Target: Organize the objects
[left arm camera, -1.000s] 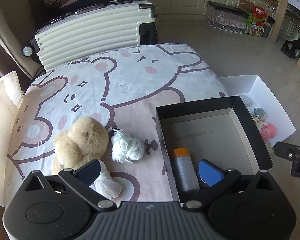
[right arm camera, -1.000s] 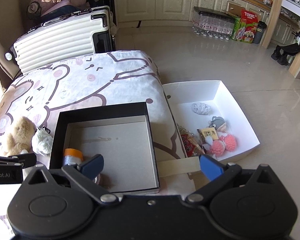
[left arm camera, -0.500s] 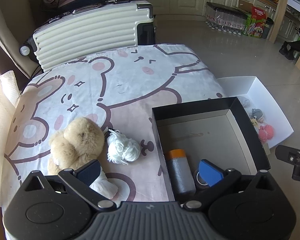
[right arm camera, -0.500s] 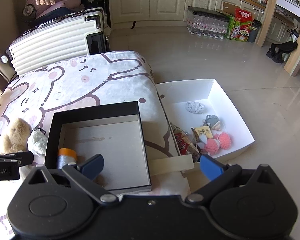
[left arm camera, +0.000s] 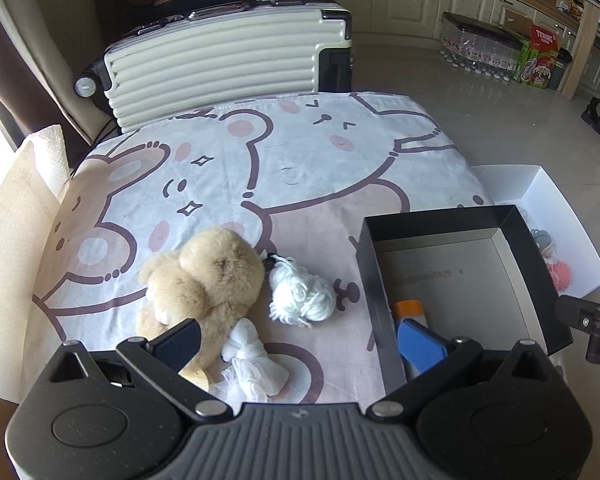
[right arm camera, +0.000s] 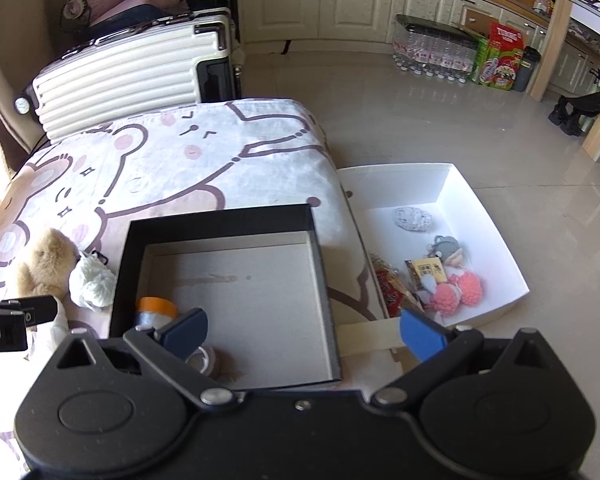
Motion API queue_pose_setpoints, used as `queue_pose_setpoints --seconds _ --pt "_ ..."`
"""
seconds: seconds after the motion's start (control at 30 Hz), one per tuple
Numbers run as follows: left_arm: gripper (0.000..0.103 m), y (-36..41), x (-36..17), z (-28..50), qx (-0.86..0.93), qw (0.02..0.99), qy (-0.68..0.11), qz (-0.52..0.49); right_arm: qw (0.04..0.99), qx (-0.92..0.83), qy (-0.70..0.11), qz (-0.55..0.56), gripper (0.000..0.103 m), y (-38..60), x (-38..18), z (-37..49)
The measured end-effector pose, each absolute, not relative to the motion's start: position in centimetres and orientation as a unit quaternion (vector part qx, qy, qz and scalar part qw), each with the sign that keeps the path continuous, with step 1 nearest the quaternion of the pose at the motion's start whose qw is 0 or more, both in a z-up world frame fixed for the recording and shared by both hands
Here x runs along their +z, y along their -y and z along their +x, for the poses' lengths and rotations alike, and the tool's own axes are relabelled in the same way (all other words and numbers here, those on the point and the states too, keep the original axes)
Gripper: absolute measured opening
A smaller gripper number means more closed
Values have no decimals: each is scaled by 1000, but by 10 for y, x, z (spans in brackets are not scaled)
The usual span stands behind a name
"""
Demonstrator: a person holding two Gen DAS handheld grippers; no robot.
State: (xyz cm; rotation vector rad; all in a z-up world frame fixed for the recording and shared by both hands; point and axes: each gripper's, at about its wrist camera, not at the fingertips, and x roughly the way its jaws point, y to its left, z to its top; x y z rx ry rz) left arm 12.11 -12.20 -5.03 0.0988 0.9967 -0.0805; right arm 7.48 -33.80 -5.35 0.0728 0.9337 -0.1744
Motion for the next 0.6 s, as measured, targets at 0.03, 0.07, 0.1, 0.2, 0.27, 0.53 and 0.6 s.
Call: queue_pose_setpoints --seconds 0.03,0.07,0.1,0.2,0.27,0.53,0.6 --pt "103 117 -50 121 -35 877 -477 46 889 -80 -449 34 103 334 -54 77" --pt "103 112 -49 120 -30 877 -477 45 889 -77 -449 33 103 330 -54 79" --pt "103 108 -48 120 -26 878 -476 44 890 -74 -449 33 103 326 -53 81" --pt "103 92 -47 119 -14 878 -477 40 891 -63 -448 32 103 313 -53 86" --pt "103 82 -46 118 -6 878 -477 38 892 -54 -448 29 103 303 -53 89" --pt "103 45 -42 111 24 879 -476 29 894 -20 -447 19 103 266 -52 101" --pt "103 37 -42 111 30 878 -477 27 894 -13 -447 17 103 258 -52 103"
